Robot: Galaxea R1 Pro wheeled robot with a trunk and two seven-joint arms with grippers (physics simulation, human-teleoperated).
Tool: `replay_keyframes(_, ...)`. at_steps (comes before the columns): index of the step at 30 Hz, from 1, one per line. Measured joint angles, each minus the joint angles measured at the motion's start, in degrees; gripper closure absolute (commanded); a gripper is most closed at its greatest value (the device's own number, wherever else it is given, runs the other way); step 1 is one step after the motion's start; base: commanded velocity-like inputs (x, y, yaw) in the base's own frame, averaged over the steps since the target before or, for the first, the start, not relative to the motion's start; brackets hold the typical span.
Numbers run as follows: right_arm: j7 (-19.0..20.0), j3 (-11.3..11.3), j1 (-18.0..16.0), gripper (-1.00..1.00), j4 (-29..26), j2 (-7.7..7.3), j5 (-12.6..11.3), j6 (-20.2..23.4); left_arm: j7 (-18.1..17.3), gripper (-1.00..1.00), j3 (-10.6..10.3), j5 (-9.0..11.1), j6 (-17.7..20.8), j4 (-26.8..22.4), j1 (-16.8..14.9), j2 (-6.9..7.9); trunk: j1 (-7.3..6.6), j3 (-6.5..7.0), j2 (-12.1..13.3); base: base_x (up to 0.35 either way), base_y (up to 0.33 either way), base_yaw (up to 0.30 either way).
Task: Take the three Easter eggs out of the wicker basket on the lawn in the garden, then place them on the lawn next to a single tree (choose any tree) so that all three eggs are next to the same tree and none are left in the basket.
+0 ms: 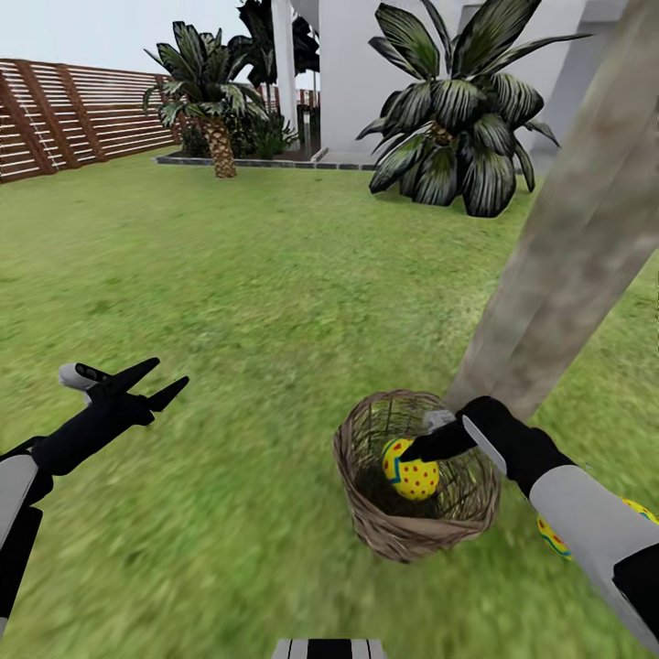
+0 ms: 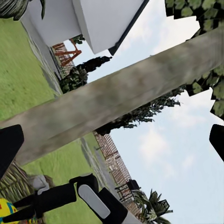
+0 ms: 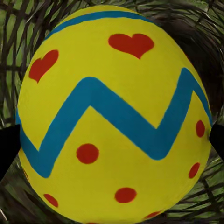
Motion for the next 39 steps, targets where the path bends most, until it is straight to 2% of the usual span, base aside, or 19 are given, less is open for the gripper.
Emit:
replay_keyframes(2, 2.07, -0.01, 0.00, 1.00, -0.47, -1.52, 0.00, -0.02, 0.00, -1.00, 0.00, 0.00, -0.01, 0.01, 0.00, 0.06, -0.06, 0.44, 0.03, -0.003, 0.000, 0.000)
replay_keyframes(5, 8.84, 0.06, 0.00, 1.00, -2.39, -3.76, 0.02, 0.05, 0.00, -1.00, 0.00, 0.00, -0.01, 0.00, 0.00, 0.07, -0.13, 1.11, 0.07, 0.000, 0.000, 0.000)
replay_keyframes(7, 9.61, 0.02, 0.00, 1.00, -2.75, -4.87, 0.03, -0.04, 0.00, -1.00, 0.00, 0.00, -0.03, 0.01, 0.00, 0.07, -0.18, 1.55, 0.09, 0.000, 0.000, 0.000)
replay_keyframes(11, 15.61, 0.02, 0.00, 1.00, -3.33, -6.00, -0.03, -0.12, 0.00, -1.00, 0.00, -0.01, -0.10, 0.02, 0.02, 0.07, -0.29, 2.44, 0.15, 0.000, 0.000, 0.000)
replay_keyframes(15, 19.29, 0.03, 0.01, 1.00, -3.43, -7.11, -0.12, -0.47, 0.00, -1.00, 0.03, 0.00, -0.10, 0.02, 0.01, 0.07, -0.39, 3.33, 0.20, 0.000, 0.000, 0.000)
replay_keyframes(17, 24.46, -0.14, 0.08, 1.00, -3.45, -7.71, -0.05, -2.95, 0.02, -1.00, 0.01, -0.07, -0.16, 0.02, 0.01, 0.07, -0.44, 3.77, 0.23, 0.000, 0.000, 0.000)
replay_keyframes(18, 28.62, -0.85, 0.15, 1.00, -3.40, -8.78, 0.01, -5.31, 0.05, -1.00, 0.01, -0.06, -0.18, 0.01, 0.00, 0.07, -0.47, 3.99, 0.24, 0.000, 0.000, 0.000)
replay_keyframes(20, 36.17, -4.56, 1.45, 1.00, -3.32, -9.85, 0.04, -7.52, 0.01, -1.00, 0.01, -0.09, -0.13, 0.01, 0.00, 0.07, -0.52, 4.43, 0.27, 0.000, 0.000, 0.000)
replay_keyframes(22, 41.47, -12.12, 3.32, 1.00, -3.40, -10.09, 0.24, -8.13, 0.01, -1.00, 0.07, -0.08, -0.11, 0.01, 0.00, 0.08, -0.57, 4.88, 0.29, 0.000, 0.000, 0.000)
replay_keyframes(23, 42.55, -14.02, 4.03, 1.00, -3.46, -10.11, 0.28, -8.21, 0.00, -1.00, 0.08, -0.09, -0.10, 0.01, 0.00, 0.07, -0.60, 5.10, 0.31, 0.000, 0.000, 0.000)
replay_keyframes(28, 47.38, -18.23, 4.98, 1.00, -3.21, -10.13, 0.24, -8.38, 0.02, -1.00, 0.02, -0.09, -0.10, 0.02, -0.01, 0.07, -0.70, 6.21, 0.38, -0.175, 0.000, 0.000)
replay_keyframes(30, 47.85, -18.82, 5.54, 1.00, -3.20, -10.06, 0.20, -9.13, 0.07, -1.00, -1.12, -0.12, -0.15, -0.08, -0.03, -0.24, -0.74, 6.65, 0.40, -0.331, 0.000, 0.000)
replay_keyframes(31, 47.93, -18.91, 5.67, 1.00, -3.24, -10.05, 0.19, -9.72, 0.08, -1.00, -2.33, -0.14, -0.17, -0.18, -0.11, -0.43, -0.76, 6.87, 0.42, -0.340, 0.000, 0.000)
replay_keyframes(33, 47.96, -19.06, 5.77, 1.00, -3.29, -9.94, 0.10, -10.43, 0.73, -1.00, -6.81, -0.24, -0.26, -0.30, -0.60, -1.51, -0.81, 7.31, 0.45, -0.342, 0.000, 0.000)
replay_keyframes(34, 47.89, -19.08, 5.79, 1.00, -3.30, -9.86, 0.05, -10.51, 2.55, -1.00, -9.09, -0.32, -0.32, -0.32, -0.75, -3.08, -0.84, 7.53, 0.46, -0.343, 0.000, 0.000)
replay_keyframes(37, 47.85, -19.10, 5.80, 1.00, -3.37, -9.79, 0.02, -10.62, 9.89, -1.00, -11.97, -0.12, -0.43, -0.76, -1.07, -6.81, -0.92, 8.20, 0.50, -0.343, 0.000, 0.000)
replay_keyframes(39, 47.90, -19.10, 5.80, 1.00, -3.40, -9.84, -0.32, -10.64, 12.33, -1.00, -14.14, -0.04, -0.52, -0.78, -1.75, -8.91, -0.97, 8.66, 0.52, -0.251, 0.000, -0.093)
